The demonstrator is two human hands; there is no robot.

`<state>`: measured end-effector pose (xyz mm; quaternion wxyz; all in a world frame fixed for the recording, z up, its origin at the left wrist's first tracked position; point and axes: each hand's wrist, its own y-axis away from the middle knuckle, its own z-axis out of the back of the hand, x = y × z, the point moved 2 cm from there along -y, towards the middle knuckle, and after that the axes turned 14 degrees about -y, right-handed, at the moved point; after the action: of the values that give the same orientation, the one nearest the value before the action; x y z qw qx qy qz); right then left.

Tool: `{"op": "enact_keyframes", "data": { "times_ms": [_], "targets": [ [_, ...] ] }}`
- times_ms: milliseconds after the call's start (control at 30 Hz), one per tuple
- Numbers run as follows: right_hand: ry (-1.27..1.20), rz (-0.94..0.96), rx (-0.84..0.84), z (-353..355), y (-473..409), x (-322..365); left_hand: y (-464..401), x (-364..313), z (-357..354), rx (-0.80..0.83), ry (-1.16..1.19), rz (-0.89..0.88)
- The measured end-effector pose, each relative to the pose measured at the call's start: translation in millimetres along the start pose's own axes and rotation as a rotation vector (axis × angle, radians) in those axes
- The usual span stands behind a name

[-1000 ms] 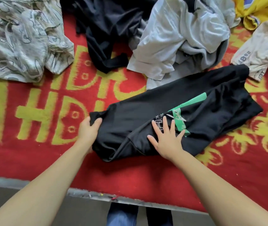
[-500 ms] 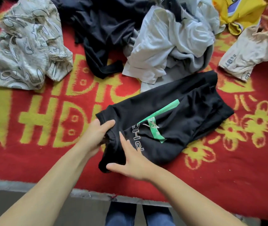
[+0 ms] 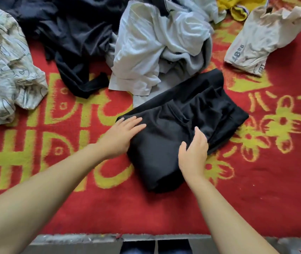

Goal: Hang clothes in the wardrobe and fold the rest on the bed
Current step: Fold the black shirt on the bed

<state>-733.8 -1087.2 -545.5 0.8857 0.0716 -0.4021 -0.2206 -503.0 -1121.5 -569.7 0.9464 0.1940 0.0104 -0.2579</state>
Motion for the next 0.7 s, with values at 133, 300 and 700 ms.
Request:
{"op": "enact_keyframes", "data": {
  "times_ms": [133,300,700],
  "targets": [
    [0.298,0.266,0.27,-54.3,92.2,12.4,14.0,17.8,-26.5,0.181,-0.621,-0.414],
    [0.498,0.006,0.503,-96.9,91.5,-12.9,-30.9,19.3,-26.4,0.196,-0.72,-0.476],
    [0.645,0.052,1.042,1.2,52.9,-12.8,34.8,-63.4,-21.1,0.416,-0.537,-0.421]
  ]
}}
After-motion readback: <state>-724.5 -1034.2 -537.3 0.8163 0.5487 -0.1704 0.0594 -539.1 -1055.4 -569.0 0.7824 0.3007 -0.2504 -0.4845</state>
